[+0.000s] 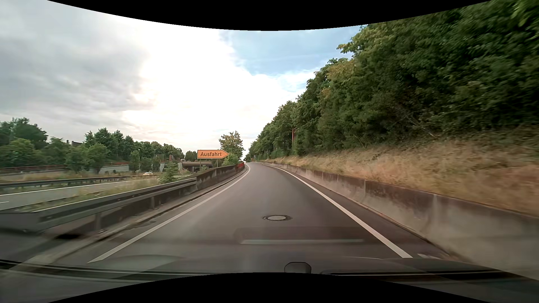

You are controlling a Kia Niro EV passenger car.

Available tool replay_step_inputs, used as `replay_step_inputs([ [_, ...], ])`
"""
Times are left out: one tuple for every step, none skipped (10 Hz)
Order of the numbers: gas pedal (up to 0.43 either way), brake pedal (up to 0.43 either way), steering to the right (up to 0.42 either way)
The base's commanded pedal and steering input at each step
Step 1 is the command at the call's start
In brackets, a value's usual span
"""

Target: Follow the waypoints while adhering to traffic rules and regulations

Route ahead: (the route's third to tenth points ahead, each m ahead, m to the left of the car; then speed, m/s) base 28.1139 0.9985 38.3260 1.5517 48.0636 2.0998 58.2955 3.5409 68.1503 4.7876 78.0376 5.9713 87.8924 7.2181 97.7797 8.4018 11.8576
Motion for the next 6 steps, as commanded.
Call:
replay_step_inputs([
  [0.110, 0.000, 0.002],
  [0.110, 0.000, -0.001],
  [0.110, 0.000, -0.002],
  [0.110, 0.000, -0.004],
  [0.110, 0.000, -0.005],
  [0.110, 0.000, -0.007],
])
